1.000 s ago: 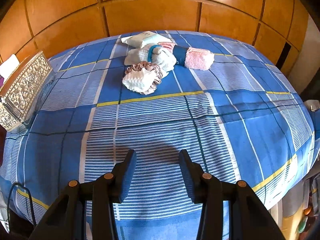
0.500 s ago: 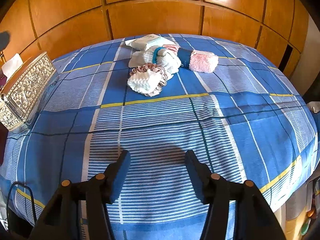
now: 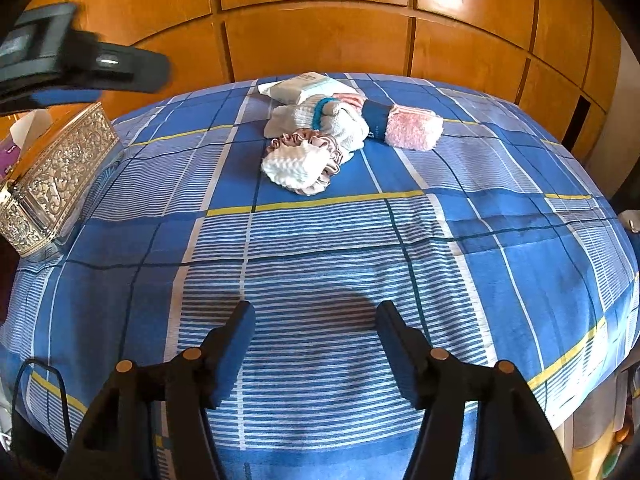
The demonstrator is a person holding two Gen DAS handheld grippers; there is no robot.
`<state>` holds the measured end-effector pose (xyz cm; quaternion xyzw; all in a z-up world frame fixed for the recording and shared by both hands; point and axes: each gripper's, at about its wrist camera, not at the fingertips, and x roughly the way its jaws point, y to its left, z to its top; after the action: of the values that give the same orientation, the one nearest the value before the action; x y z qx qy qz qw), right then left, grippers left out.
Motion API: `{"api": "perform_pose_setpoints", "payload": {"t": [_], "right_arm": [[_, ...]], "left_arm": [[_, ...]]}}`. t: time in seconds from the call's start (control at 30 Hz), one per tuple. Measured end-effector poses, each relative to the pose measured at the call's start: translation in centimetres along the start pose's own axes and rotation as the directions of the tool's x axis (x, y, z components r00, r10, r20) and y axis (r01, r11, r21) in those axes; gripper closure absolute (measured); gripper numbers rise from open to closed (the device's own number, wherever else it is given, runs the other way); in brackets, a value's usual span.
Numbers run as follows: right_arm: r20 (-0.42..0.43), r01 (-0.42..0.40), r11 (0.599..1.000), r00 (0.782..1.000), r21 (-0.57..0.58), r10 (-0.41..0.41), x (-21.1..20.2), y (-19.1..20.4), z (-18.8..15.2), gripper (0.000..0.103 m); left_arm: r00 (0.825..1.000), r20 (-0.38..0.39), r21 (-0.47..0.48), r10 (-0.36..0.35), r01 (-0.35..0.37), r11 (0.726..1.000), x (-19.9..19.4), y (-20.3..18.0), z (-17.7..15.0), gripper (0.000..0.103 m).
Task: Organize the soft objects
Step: 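Grasp the white crochet piece with brown scrunchie using the left tool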
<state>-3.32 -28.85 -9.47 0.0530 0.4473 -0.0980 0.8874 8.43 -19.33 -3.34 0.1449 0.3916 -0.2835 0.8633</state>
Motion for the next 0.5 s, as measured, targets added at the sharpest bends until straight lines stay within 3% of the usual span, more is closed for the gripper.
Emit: {"api": "perform_pose_setpoints", "payload": {"t": [0.2,0.4,0.47,0.5], "right_arm": [[0.006,-0.002,1.000,1.000,0.006,0.002,-0.1,0.0,-0.2,0.038],[0.011,-0.013,1.000,1.000,0.008,0.013,-0.1,0.0,-0.3,0.034],[0.014,-0.012,1.000,1.000,0.006,0.012,-0.1,0.1,-0.3,0.034],[0.015,-0.012,1.000,1.000,0.005,0.012,-0.1,0.2,-0.3,0.034]], "left_arm": [[0.987,-0.103,-0.033,-0.120,0.117,0.993,4.8,-1.7,1.2,0.020],[0.971,-0.159,-0.057,-0.177,0.170,0.984,8.9,-3.6,2.2,0.020],[0.966,-0.193,-0.056,-0.173,0.165,0.985,10.6,-3.8,2.2,0.030],[0.957,-0.222,-0.067,-0.190,0.179,0.982,11.6,-3.8,2.1,0.041]]}}
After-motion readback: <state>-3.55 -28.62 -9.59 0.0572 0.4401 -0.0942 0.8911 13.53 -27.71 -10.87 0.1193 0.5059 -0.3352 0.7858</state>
